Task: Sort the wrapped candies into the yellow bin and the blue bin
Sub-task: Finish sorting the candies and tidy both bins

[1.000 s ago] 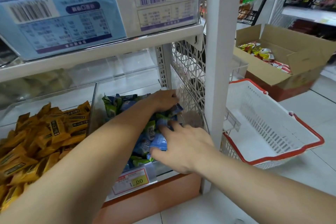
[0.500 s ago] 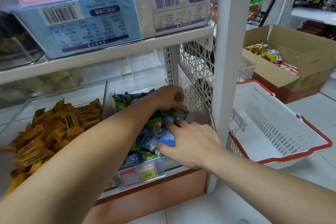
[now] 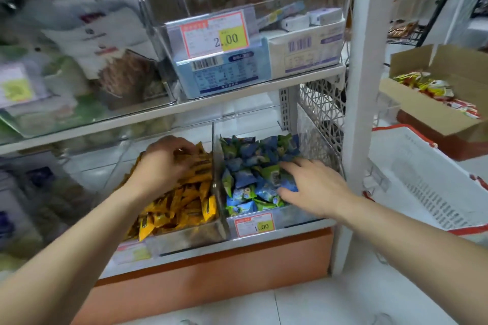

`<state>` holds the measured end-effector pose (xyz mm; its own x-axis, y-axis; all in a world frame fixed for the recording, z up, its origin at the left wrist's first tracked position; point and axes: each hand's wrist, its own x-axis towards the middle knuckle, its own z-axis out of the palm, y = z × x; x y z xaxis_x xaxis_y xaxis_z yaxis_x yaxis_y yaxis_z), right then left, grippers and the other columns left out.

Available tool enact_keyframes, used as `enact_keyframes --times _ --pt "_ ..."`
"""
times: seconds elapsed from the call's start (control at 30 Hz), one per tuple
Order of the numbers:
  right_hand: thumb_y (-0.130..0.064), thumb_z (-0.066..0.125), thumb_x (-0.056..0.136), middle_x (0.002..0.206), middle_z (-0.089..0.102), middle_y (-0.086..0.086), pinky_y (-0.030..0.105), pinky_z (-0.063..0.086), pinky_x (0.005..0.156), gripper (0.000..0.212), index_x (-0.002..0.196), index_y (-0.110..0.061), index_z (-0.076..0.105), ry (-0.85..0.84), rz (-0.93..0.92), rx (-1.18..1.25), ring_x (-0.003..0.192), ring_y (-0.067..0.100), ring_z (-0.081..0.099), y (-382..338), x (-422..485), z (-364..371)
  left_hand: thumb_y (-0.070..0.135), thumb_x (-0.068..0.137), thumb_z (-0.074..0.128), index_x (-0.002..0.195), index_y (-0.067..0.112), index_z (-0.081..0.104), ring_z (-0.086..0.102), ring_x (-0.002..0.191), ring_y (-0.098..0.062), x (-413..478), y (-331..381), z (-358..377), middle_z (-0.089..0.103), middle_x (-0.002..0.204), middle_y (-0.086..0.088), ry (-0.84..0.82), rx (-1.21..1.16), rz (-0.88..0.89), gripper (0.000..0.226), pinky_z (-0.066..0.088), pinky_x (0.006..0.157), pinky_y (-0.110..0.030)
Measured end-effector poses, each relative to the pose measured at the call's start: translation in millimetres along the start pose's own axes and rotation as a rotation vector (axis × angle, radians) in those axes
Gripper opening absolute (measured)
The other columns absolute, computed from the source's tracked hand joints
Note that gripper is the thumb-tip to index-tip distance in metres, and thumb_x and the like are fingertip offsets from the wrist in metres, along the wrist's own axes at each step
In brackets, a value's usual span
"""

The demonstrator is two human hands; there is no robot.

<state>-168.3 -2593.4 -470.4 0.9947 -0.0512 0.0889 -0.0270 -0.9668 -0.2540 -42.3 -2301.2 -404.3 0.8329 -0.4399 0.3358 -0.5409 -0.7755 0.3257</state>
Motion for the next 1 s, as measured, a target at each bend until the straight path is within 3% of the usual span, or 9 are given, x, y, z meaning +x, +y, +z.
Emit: enact_keyframes --times 0.1,0.23,0.33,0.43,0.5,0.63,0.7,0.83,1.0 --pt "-0.055 0.053 0.091 0.14 0.051 -0.001 0.04 0.047 0.099 0.056 0.141 -0.029 0.051 -0.044 -0.01 0.065 0.127 0.026 0.05 -3 -9 -24 0.032 0.086 0.067 0.111 0.021 0.07 0.063 0.106 -0.026 -17 2 -7 0.069 0.114 -0.005 -0.05 0.214 -0.059 0.028 0.053 0.089 -0.042" --pt "-0.051 0.057 0.088 0.122 0.064 -0.009 0.035 0.049 0.096 0.041 0.122 -0.029 0.067 0.059 -0.003 0.236 0.112 0.011 0.06 -1 -43 -56 0.056 0.085 0.049 0.117 0.029 0.065 0.06 0.102 -0.015 -31 68 5 0.065 0.112 0.005 -0.056 0.11 0.157 0.044 0.051 0.085 -0.032" --pt "-0.059 0.055 0.077 0.096 0.067 -0.021 0.029 0.051 0.079 0.031 0.095 -0.038 0.07 0.175 0.093 0.347 0.092 0.001 0.063 16 -79 -69 0.051 0.092 0.055 0.123 0.031 0.062 0.056 0.111 -0.01 -30 121 34 0.062 0.122 0.009 -0.242 -0.027 0.286 0.038 0.049 0.092 -0.03" --pt "-0.043 0.069 0.082 0.084 0.067 -0.018 0.033 0.053 0.075 0.009 0.079 -0.036 0.064 0.285 0.259 0.37 0.084 0.006 0.064 48 -95 -71 0.041 0.093 0.059 0.125 0.025 0.062 0.058 0.115 -0.013 -18 156 70 0.062 0.127 0.004 -0.348 -0.081 0.312 0.036 0.049 0.095 -0.035" --pt "-0.041 0.074 0.082 0.095 0.066 -0.011 0.036 0.052 0.077 0.021 0.094 -0.028 0.064 0.33 0.38 0.372 0.089 0.014 0.063 66 -94 -64 0.039 0.092 0.061 0.125 0.023 0.063 0.059 0.114 -0.016 -6 168 94 0.064 0.127 0.002 -0.381 -0.103 0.279 0.037 0.051 0.093 -0.034" --pt "-0.046 0.081 0.075 0.117 0.055 -0.009 0.03 0.045 0.083 0.072 0.134 -0.02 0.049 0.26 0.437 0.588 0.106 0.013 0.057 74 -84 -31 0.051 0.089 0.063 0.129 0.024 0.06 0.061 0.114 -0.018 17 178 138 0.064 0.129 0.002 -0.535 -0.106 0.198 0.048 0.051 0.09 -0.031" --pt "-0.048 0.081 0.074 0.116 0.058 -0.015 0.026 0.046 0.084 0.069 0.131 -0.027 0.048 0.264 0.409 0.684 0.109 0.012 0.057 69 -75 -15 0.06 0.087 0.061 0.136 0.027 0.055 0.059 0.117 -0.018 26 177 153 0.061 0.135 0.003 -0.624 -0.079 0.21 0.059 0.046 0.086 -0.027" --pt "-0.05 0.076 0.076 0.134 0.056 0.003 0.043 0.046 0.1 0.079 0.138 -0.015 0.041 0.288 0.464 0.673 0.123 0.024 0.054 65 -53 11 0.075 0.079 0.058 0.135 0.038 0.054 0.054 0.122 -0.02 42 167 171 0.056 0.14 0.007 -0.729 0.064 0.333 0.067 0.047 0.092 -0.031" --pt "-0.052 0.073 0.077 0.135 0.056 -0.006 0.034 0.044 0.091 0.081 0.141 -0.027 0.031 0.28 0.473 0.713 0.121 0.021 0.055 75 -49 27 0.077 0.071 0.064 0.126 0.04 0.055 0.055 0.109 -0.022 53 168 185 0.06 0.126 0.007 -0.765 0.216 0.392 0.067 0.049 0.087 -0.035"
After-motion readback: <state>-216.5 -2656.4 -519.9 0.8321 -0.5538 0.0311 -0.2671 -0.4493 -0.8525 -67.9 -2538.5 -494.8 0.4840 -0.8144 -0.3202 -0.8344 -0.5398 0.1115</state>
